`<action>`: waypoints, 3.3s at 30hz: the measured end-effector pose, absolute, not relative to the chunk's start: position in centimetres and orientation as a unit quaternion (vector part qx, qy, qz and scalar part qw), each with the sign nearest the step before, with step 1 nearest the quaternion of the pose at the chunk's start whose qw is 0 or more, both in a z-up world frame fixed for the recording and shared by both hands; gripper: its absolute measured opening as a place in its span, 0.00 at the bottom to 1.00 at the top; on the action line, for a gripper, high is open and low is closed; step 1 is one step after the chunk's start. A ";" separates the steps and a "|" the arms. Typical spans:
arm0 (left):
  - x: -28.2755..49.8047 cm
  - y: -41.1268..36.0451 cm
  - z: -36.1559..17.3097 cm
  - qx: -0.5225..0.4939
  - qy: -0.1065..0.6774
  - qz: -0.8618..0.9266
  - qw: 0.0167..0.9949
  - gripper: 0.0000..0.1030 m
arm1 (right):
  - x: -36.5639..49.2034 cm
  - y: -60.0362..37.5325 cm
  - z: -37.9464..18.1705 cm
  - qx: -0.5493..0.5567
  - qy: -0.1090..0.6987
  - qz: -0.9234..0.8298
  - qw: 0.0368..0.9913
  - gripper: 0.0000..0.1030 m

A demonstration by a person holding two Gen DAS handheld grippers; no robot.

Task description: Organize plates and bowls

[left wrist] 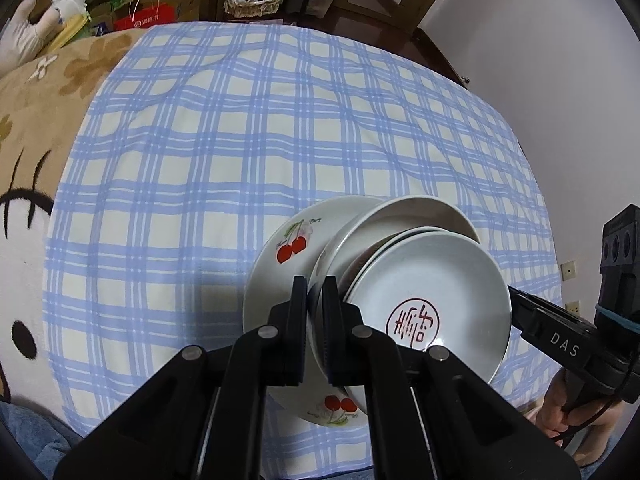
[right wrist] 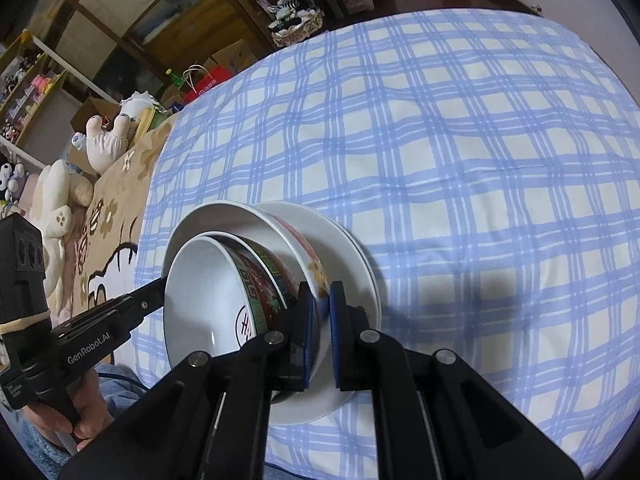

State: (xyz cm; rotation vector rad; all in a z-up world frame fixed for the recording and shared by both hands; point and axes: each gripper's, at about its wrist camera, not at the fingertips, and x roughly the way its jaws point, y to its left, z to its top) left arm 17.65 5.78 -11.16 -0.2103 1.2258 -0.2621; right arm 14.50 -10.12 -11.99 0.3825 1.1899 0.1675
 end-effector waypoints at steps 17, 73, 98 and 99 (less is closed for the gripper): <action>17.9 5.5 -11.7 -0.098 0.575 -0.128 0.802 0.05 | 14.4 -10.8 -13.0 0.200 0.559 0.076 0.801 0.09; -1.0 4.9 3.1 -0.028 0.219 -0.095 0.971 0.93 | -5.3 -15.2 2.4 0.053 0.211 -0.017 0.976 0.96; 2.8 3.1 -2.1 0.023 0.300 -0.068 0.951 0.93 | -4.1 -17.1 -2.0 0.059 0.233 -0.030 0.970 0.97; 2.8 3.1 -2.2 0.024 0.301 -0.068 0.951 0.93 | -4.0 -17.1 -2.0 0.059 0.234 -0.029 0.970 0.97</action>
